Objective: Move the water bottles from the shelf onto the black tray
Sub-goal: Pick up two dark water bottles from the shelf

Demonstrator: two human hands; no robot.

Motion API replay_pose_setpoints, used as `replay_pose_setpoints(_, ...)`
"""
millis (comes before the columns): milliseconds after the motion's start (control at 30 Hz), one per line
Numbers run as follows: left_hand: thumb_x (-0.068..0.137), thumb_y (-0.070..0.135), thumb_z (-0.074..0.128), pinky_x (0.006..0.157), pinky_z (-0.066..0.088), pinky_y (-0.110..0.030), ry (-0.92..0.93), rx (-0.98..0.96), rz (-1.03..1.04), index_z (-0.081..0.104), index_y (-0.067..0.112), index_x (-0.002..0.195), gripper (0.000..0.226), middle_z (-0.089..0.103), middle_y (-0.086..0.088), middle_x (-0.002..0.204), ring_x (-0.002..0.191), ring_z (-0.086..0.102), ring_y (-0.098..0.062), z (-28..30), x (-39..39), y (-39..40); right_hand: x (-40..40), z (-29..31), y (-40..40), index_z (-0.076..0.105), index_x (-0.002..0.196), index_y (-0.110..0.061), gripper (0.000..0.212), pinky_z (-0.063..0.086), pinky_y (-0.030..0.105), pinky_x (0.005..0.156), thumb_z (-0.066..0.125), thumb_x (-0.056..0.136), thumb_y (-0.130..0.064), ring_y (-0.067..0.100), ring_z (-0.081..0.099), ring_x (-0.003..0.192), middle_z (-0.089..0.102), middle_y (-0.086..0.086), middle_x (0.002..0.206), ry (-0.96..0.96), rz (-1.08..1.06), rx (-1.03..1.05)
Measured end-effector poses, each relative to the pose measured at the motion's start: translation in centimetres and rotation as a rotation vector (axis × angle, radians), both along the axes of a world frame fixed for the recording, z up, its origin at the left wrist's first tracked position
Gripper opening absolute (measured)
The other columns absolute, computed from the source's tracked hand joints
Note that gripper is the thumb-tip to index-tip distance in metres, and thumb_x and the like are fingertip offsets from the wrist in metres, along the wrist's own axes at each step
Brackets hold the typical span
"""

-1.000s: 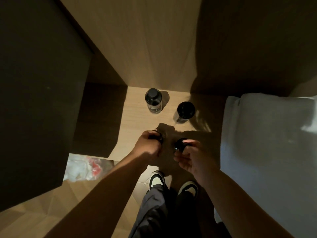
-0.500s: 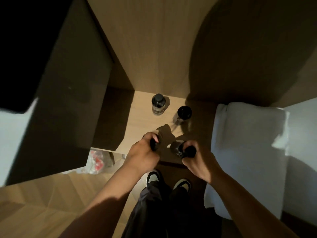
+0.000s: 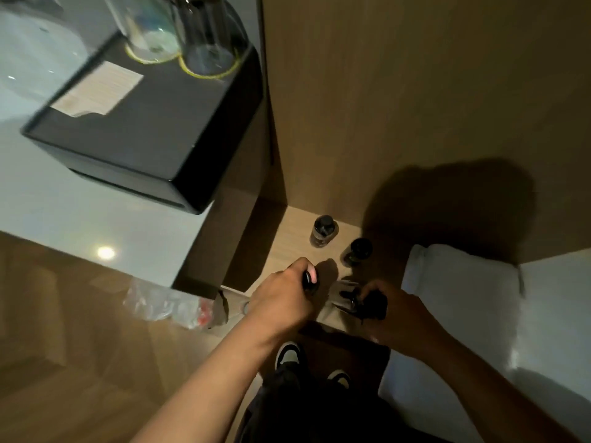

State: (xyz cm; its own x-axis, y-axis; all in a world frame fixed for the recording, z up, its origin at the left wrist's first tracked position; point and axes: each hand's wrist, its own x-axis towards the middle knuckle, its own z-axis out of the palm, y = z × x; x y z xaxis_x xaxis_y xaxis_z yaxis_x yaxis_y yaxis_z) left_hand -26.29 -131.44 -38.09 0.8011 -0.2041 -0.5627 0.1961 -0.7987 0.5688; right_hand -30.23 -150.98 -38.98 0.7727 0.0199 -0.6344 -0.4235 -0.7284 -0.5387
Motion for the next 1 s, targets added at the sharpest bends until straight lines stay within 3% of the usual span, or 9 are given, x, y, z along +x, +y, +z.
replay_pose_setpoints(100,0.084,0.011,0.056,0.077,0.057,-0.045,-0.043,0.046,0.038,0.045,0.040,0.100,0.036,0.065,0.002,0.096,0.090,0.063,-0.023,1.2,-1.1,0.4,0.1,1.8,0.2,0.042,0.082,-0.044,0.038,0.045,0.029,0.058,0.063,0.079,-0.012,0.011,0.056,0.072,0.057,-0.007,0.083,-0.123,0.062,-0.089)
replay_pose_setpoints(233,0.085,0.013,0.057,0.077,0.056,-0.039,-0.085,0.064,0.061,0.047,0.037,0.107,0.034,0.065,0.001,0.099,0.093,0.062,-0.020,3.1,-2.6,0.5,0.2,4.3,0.4,0.043,0.086,-0.042,0.038,0.054,0.042,0.072,0.058,0.081,-0.008,0.021,0.062,0.083,0.064,-0.002,0.091,-0.206,0.178,-0.150)
replay_pose_setpoints(333,0.087,0.017,0.057,0.072,0.051,-0.035,-0.084,0.094,0.077,0.048,0.035,0.110,0.031,0.064,0.002,0.101,0.094,0.061,-0.020,4.3,-4.4,0.2,-0.1,5.5,0.7,0.046,0.088,-0.043,0.035,0.055,0.038,0.076,0.058,0.081,-0.011,0.022,0.063,0.086,0.065,0.000,0.091,-0.204,0.306,-0.165)
replay_pose_setpoints(400,0.087,0.022,0.058,0.077,0.054,-0.036,-0.070,0.069,0.137,0.048,0.033,0.111,0.028,0.063,0.001,0.102,0.093,0.062,-0.021,4.9,-5.7,0.1,-0.5,6.3,0.7,0.047,0.088,-0.043,0.036,0.053,0.034,0.079,0.061,0.079,-0.011,0.023,0.060,0.087,0.062,0.001,0.092,-0.150,0.371,-0.185)
replay_pose_setpoints(500,0.085,0.024,0.063,0.077,0.055,-0.033,-0.037,0.009,0.234,0.050,0.032,0.108,0.027,0.062,0.001,0.104,0.094,0.062,-0.021,5.4,-7.8,-0.1,-1.1,7.3,0.6,0.049,0.093,-0.039,0.034,0.049,0.029,0.071,0.059,0.079,-0.010,0.021,0.058,0.079,0.062,-0.002,0.088,-0.160,0.481,-0.179)
replay_pose_setpoints(667,0.083,0.015,0.060,0.079,0.055,-0.036,-0.038,-0.012,0.327,0.053,0.033,0.097,0.024,0.061,0.004,0.094,0.089,0.061,-0.018,5.7,-10.3,0.3,-2.3,8.1,1.0,0.055,0.095,-0.034,0.033,0.056,0.039,0.079,0.059,0.077,-0.008,0.019,0.063,0.087,0.064,-0.005,0.093,-0.190,0.473,-0.061)
replay_pose_setpoints(867,0.083,0.017,0.061,0.079,0.054,-0.033,-0.049,0.022,0.357,0.050,0.038,0.089,0.024,0.062,0.005,0.097,0.090,0.061,-0.016,5.4,-11.8,2.8,-2.8,8.3,3.8,0.054,0.094,-0.036,0.032,0.056,0.039,0.079,0.062,0.076,-0.010,0.018,0.062,0.088,0.064,-0.005,0.094,-0.189,0.493,-0.009)
replay_pose_setpoints(1000,0.083,0.014,0.061,0.087,0.051,-0.037,-0.042,-0.010,0.395,0.053,0.035,0.091,0.024,0.063,0.004,0.100,0.098,0.059,-0.021,4.5,-12.3,6.2,-2.6,7.8,7.4,0.055,0.096,-0.034,0.031,0.055,0.036,0.078,0.063,0.076,-0.012,0.017,0.061,0.091,0.064,-0.005,0.097,-0.167,0.527,-0.020)
